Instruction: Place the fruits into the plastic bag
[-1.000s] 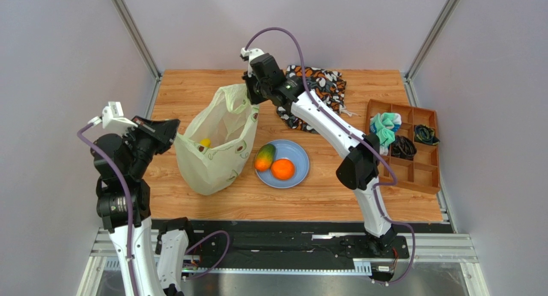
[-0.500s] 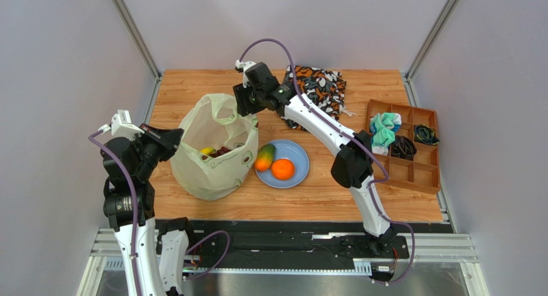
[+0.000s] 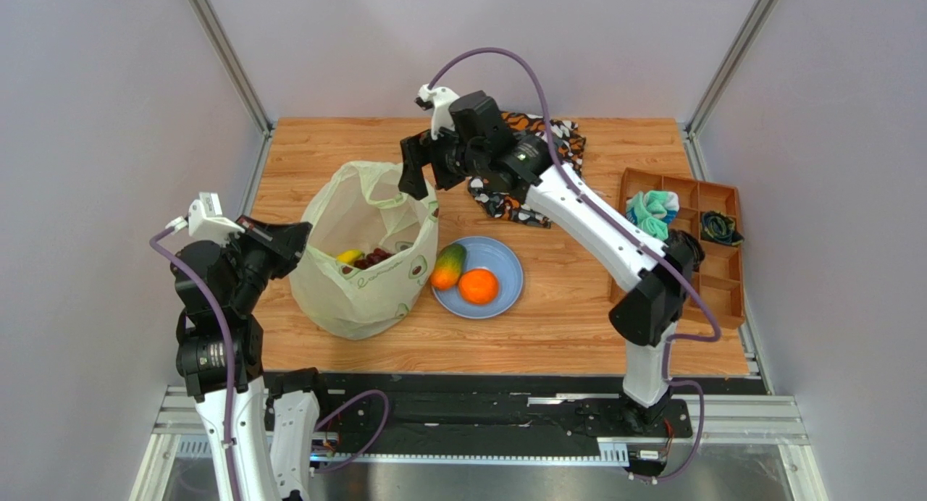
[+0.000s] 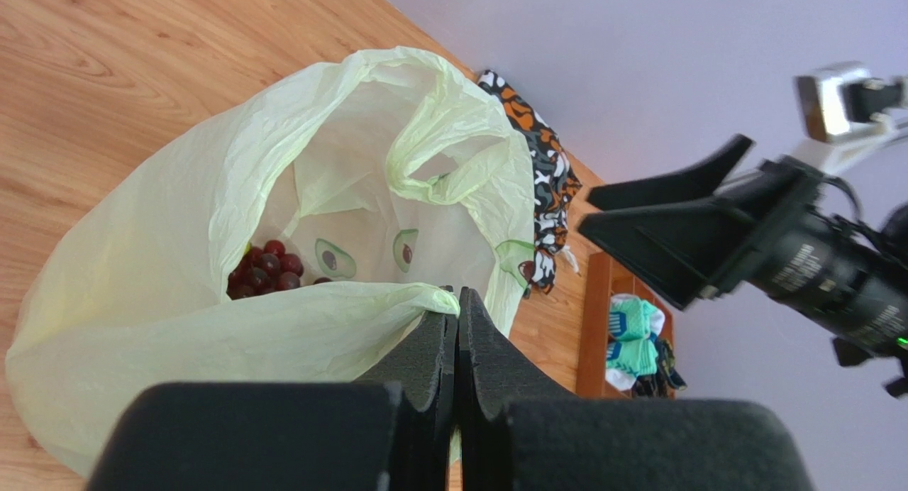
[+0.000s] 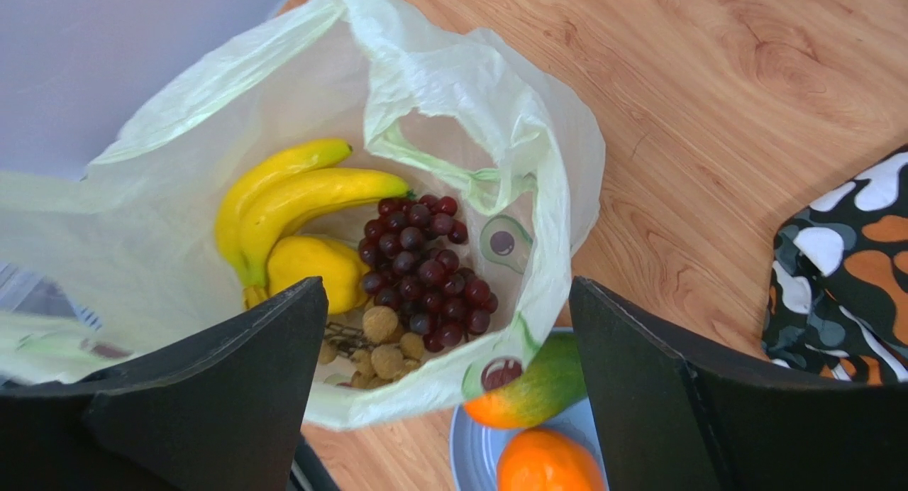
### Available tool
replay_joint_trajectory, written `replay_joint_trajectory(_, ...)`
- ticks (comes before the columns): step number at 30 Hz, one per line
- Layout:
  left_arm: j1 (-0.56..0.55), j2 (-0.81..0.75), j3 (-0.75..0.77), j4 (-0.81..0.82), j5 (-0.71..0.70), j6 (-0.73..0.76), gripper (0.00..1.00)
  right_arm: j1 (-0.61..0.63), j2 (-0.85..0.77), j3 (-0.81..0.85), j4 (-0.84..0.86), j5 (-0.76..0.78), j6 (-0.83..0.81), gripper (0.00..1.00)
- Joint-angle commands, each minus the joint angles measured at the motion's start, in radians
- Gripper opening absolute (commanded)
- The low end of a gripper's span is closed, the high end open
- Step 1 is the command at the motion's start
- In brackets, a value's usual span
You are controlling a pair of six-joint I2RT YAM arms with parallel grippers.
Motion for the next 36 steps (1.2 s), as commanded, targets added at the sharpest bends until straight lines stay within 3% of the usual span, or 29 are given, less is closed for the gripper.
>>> replay_joint_trajectory(1, -0.002, -0.021, -0.006, -0.002, 0.022, -0.005, 0.00, 0.005, -0.198, -0.105, 0.078, 0.001, 0.018, 0.88)
replay_joint_trajectory(4, -0.002, -0.034, -0.014, -0.014, 0.021, 0.001, 0.00, 0.003, -0.280, -0.210, 0.080, 0.039, 0.013, 0.88)
replay_joint_trajectory(11, -0.002, -0.047, -0.032, -0.036, 0.020, 0.018, 0.00, -0.008, -0.523, -0.669, 0.098, 0.148, -0.002, 0.91)
replay_joint_trajectory(16, -0.002, -0.048, -0.028, -0.045, 0.024, 0.025, 0.00, -0.011, -0.571, -0.842, 0.138, 0.179, 0.005, 0.93)
replay_joint_trajectory(29, -0.002, -0.068, -0.023, -0.078, 0.034, 0.027, 0.00, -0.011, -0.390, -0.867, 0.146, 0.122, 0.009, 0.90)
replay_joint_trajectory(36, -0.002, -0.067, -0.020, -0.079, 0.033, 0.027, 0.00, -0.001, -0.280, -0.799, 0.123, 0.120, -0.005, 0.86)
